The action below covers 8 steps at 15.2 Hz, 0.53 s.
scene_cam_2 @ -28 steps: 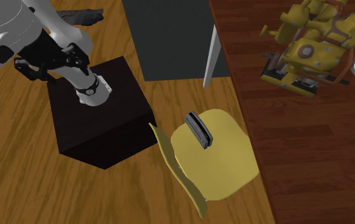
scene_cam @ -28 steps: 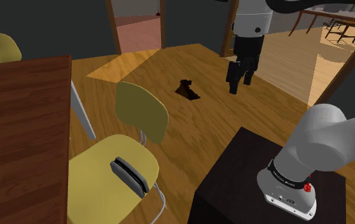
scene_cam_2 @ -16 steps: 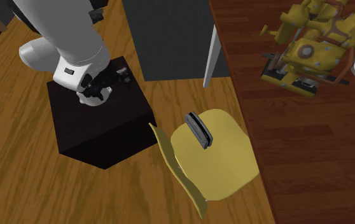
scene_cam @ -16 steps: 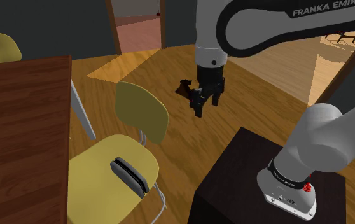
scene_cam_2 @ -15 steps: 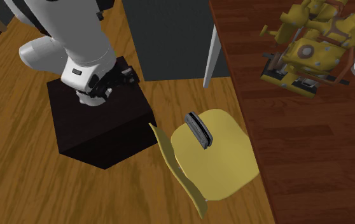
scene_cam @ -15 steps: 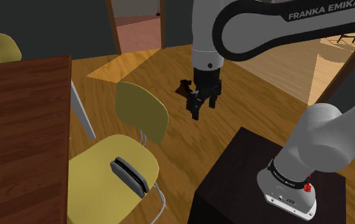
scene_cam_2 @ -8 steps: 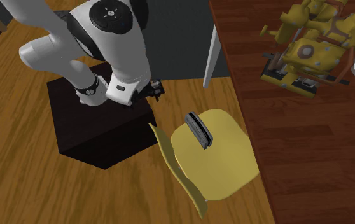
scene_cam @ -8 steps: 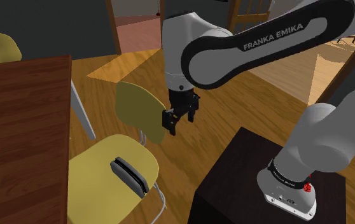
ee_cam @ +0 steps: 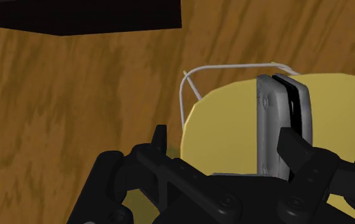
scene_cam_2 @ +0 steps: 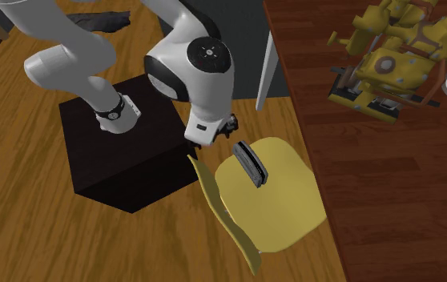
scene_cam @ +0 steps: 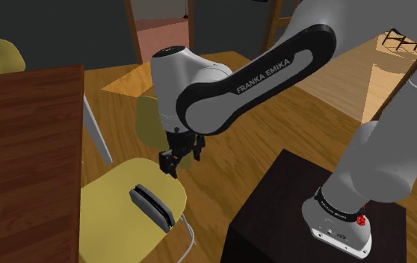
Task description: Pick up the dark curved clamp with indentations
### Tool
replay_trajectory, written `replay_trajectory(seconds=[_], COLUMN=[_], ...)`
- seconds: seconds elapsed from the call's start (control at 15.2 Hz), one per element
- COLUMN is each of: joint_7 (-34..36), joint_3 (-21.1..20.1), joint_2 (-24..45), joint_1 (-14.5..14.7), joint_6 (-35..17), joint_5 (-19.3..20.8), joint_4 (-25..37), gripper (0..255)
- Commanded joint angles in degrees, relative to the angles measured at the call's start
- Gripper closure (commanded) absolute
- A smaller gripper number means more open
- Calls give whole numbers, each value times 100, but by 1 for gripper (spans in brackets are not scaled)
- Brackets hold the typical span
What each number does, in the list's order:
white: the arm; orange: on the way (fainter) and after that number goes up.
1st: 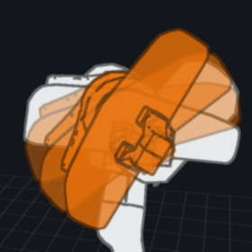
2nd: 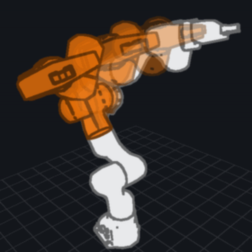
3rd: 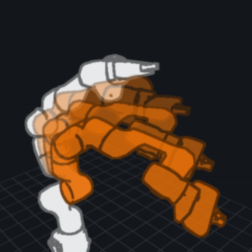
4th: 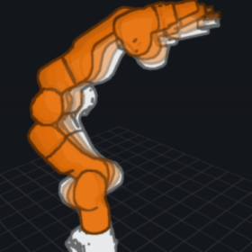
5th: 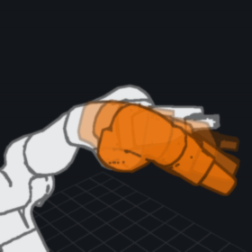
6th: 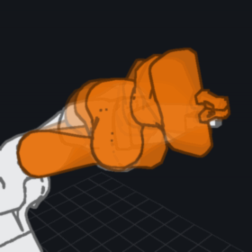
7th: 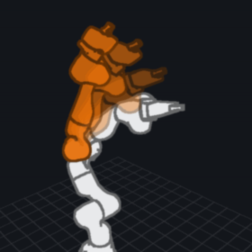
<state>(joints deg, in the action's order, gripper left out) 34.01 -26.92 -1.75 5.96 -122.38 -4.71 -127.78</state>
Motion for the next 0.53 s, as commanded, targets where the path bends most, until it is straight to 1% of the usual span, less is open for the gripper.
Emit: replay_trajectory(seconds=[0.0,0.2,0.46], joint_7=[323,748,1235], joint_3=[-104,-143,-58], joint_2=[506,1228,2174], joint_1=[77,253,612], joint_6=[-161,-319,-394], joint_5=[287,744,1318], joint_4=[325,831,1619], gripper=[0,0,0])
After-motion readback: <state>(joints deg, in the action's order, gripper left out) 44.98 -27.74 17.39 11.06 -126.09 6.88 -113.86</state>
